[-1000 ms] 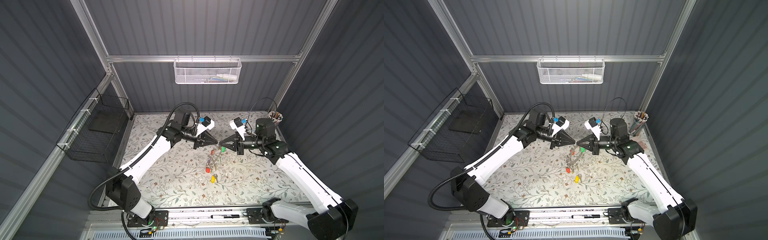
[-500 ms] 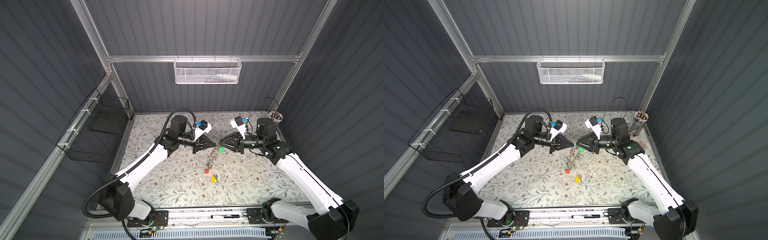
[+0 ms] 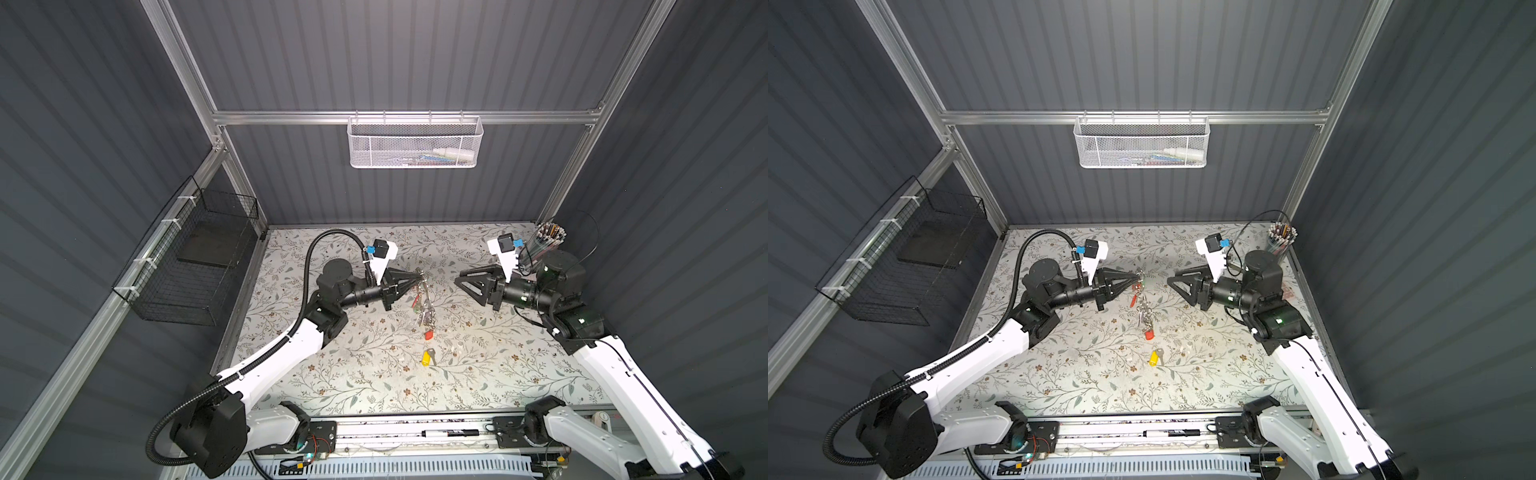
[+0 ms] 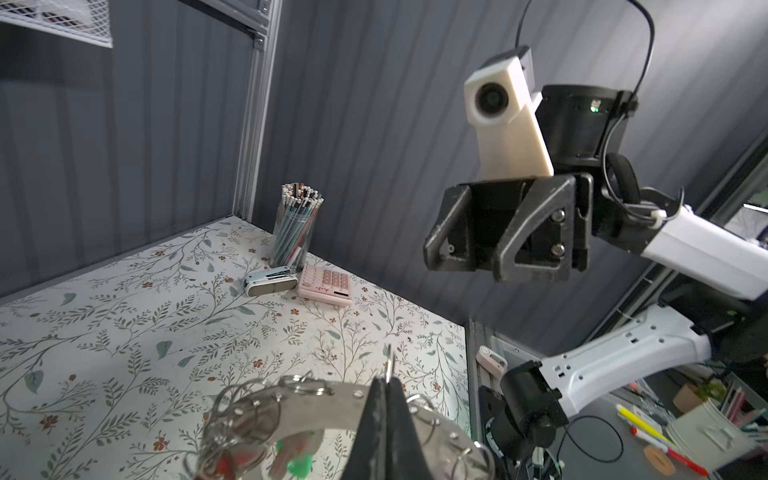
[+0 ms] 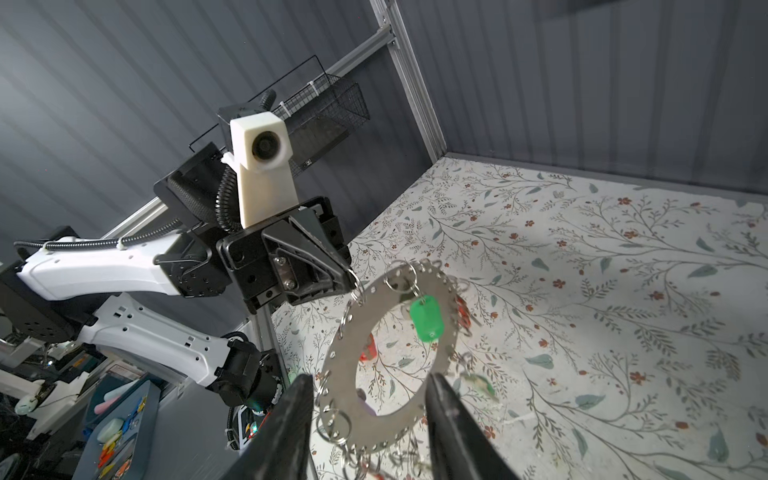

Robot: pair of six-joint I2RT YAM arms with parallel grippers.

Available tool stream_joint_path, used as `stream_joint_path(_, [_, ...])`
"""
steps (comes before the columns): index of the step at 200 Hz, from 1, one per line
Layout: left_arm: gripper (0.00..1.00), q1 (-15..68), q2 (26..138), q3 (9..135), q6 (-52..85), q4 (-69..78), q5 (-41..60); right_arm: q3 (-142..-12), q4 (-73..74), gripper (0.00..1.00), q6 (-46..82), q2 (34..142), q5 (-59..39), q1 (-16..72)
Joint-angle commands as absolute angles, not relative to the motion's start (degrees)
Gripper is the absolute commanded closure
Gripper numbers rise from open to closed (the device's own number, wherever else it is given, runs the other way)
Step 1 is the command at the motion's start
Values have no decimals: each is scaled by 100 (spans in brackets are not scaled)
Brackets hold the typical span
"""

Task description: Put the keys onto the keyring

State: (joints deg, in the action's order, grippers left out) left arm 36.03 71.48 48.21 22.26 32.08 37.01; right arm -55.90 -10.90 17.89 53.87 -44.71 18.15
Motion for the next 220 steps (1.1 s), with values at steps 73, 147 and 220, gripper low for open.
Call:
stream_joint_path(73, [100,3849,6763,3766,2958,5261,1931,-4912,-1142,47,2030,5298,-3578,1888])
stream_joint_path(147, [100,3858,5909,2787,2556,5044,345,-3940,-1886,47,2383,5093,-2197,2645])
stream_joint_path(220, [100,3858,4788,2365,2351,3785,-268,-3138,-1074,54,2873,6120,-1722,3888])
